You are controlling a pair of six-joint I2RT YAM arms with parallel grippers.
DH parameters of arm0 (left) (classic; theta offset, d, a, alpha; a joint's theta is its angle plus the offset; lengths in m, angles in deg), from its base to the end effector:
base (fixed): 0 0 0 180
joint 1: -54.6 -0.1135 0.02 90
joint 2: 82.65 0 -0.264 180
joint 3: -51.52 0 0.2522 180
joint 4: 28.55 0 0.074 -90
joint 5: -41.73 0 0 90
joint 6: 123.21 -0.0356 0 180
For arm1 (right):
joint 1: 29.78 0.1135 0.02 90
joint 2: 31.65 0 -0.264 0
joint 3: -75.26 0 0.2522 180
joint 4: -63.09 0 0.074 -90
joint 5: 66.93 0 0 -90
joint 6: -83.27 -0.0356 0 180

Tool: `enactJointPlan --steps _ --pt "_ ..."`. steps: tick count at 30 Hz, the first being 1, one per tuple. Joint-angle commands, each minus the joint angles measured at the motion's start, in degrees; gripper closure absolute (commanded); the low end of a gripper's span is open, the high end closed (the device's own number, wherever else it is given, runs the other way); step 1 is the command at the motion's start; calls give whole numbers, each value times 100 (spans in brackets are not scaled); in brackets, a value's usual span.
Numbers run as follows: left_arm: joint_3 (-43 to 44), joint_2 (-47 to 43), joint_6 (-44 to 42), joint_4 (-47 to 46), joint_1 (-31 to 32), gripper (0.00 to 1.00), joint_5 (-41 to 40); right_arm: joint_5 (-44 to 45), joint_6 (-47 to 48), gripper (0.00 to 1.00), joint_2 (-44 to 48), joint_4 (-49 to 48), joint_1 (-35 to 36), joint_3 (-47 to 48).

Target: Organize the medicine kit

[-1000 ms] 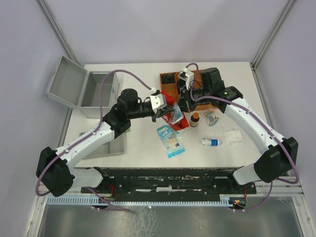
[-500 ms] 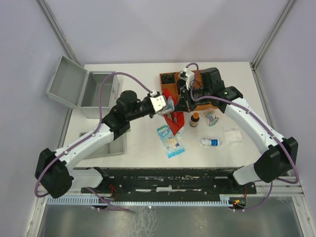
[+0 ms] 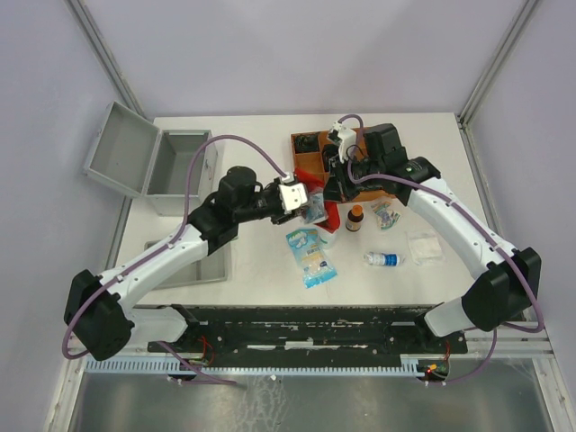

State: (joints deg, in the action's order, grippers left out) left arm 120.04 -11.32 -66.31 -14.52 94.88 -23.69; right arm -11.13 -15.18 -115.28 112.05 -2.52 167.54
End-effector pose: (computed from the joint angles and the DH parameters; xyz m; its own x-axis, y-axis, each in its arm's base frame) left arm 0.2111 -0.1983 0.3204 0.3018 0.3952 -0.8676 0.8677 0.2633 0.4217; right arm 0.2743 0.1639 0.3469 -0.6805 -0.2139 -0.7008 -0.6671 0.5766 0.4717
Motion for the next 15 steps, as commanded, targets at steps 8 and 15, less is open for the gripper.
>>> enactJointPlan --steps 8,15 --pt "1018 -139 268 549 13 17 315 98 238 99 43 -161 52 121" --pt "1078 -401 -372 1210 14 3 1109 34 218 99 -49 -120 60 178"
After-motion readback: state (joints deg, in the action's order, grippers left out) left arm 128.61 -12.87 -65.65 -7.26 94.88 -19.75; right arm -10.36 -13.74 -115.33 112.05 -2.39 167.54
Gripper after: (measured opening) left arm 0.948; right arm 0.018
